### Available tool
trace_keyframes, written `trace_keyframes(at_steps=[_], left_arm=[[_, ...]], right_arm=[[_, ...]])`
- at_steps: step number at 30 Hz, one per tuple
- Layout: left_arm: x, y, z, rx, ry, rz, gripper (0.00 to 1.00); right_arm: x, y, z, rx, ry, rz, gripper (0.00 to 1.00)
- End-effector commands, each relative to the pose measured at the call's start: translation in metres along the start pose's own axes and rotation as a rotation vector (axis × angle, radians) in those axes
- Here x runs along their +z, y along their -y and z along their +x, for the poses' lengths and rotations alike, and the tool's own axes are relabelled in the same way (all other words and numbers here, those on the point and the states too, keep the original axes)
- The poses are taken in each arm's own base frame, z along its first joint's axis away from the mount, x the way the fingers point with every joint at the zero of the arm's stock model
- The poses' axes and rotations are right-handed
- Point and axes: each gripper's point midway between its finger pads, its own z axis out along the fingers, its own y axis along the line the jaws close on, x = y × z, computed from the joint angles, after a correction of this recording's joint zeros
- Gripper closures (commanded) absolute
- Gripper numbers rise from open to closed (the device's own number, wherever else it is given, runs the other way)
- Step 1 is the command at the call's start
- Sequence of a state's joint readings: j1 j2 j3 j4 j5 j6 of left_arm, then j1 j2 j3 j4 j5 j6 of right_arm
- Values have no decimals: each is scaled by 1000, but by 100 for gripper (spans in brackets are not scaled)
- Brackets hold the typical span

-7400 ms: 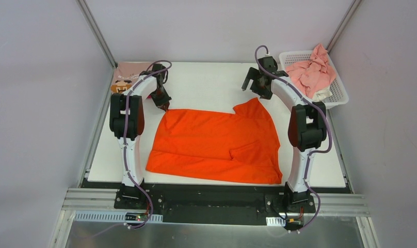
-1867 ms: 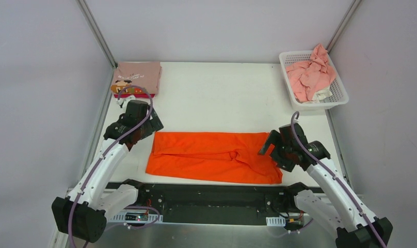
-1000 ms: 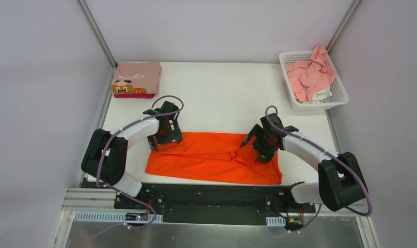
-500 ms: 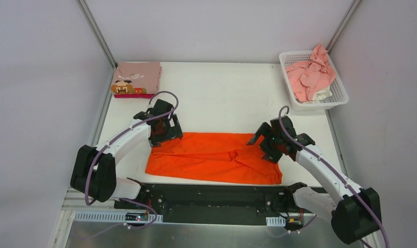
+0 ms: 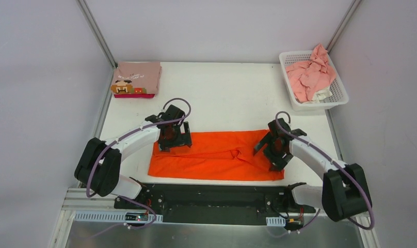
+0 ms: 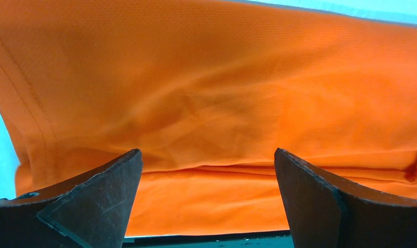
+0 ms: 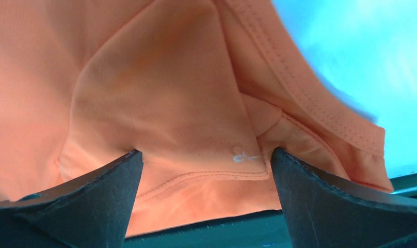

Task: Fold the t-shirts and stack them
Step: Rotate the tshirt 90 degrees

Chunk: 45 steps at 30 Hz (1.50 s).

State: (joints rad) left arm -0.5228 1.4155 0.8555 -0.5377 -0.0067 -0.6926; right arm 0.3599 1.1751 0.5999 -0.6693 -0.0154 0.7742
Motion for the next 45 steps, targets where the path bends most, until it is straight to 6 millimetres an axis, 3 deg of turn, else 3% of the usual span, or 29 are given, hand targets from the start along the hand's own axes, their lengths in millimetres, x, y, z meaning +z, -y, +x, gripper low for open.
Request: trace_keyframes(at_steps=[1,5,11,18,22,28,34,40,45], left_arm=[[14,5,13,-16,-57,32,1],[21,25,14,-45,-77,98,1],[19,50,9,-120,-62,152,1],[15,69,1,-207,-37,174,1],[23,82,0,-237,-58,191,1],[30,108,17,-245,-116,253,1],[25,128,35,-210,-104,273,1],[27,162,53,-161,-162,332,1],[23,175,51,-136,-158,358,1]], right_arm=[[11,-7,-61,34,170,70,1],[25,-46,-88,10,141,11,1],[42,-123,-152,-47,129,-28,1],[73,-227,-190,-81,-33,-241,1],[71,-278,-207,-170,-61,-339,1],[88,-317,-205,-180,-93,-379,1],[86,-369,-206,-162,-42,-541,1],[75,-426,-213,-183,39,-737,1],[54,-436,-229,-259,135,-783,1]])
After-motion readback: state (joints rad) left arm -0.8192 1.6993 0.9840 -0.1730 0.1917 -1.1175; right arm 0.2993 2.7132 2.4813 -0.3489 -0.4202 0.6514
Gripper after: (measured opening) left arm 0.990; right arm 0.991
